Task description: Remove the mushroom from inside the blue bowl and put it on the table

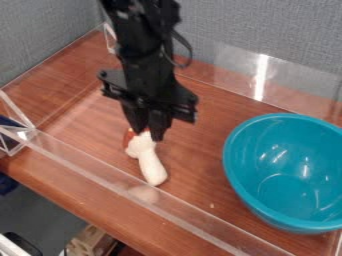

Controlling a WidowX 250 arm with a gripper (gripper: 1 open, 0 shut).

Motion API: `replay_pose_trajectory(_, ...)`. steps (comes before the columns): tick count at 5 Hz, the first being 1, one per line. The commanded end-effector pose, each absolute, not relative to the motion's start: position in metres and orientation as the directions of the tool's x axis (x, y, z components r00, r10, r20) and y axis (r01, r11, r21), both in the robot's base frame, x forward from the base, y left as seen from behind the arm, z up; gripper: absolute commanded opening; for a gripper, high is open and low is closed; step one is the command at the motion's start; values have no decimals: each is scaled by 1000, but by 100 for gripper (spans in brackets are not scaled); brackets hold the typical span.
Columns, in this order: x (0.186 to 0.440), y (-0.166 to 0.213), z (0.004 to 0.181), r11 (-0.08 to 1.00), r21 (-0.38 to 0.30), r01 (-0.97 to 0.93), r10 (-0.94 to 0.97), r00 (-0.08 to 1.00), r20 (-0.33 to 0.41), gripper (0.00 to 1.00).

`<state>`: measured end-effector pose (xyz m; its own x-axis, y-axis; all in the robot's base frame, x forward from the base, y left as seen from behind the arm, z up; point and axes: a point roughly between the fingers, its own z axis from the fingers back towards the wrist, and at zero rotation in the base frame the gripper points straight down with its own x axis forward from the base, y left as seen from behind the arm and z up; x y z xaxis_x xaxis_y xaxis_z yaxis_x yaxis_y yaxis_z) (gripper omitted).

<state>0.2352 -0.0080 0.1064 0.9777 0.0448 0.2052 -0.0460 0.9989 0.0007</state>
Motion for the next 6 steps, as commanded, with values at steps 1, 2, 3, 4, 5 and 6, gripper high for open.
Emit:
replay_pose_trajectory(1, 239, -14, 106, 1000, 5, -28, 27, 974, 224, 0)
replay_pose_trajectory(2, 241, -16, 94, 1000, 9, -18, 16, 978, 206, 0)
replay_pose_trajectory(3, 242, -16, 88, 1000, 15, -13, 9, 980, 199, 0)
replay_pose_trajectory(4, 245, -13, 80, 1000, 21, -13, 9, 982, 186, 0)
replay_pose_trajectory(5, 247, -9, 76, 999, 29, -16, 11, 984, 177, 0)
replay_pose_trajectory(6, 249, -2, 73, 999, 37, -24, 17, 985, 170, 0)
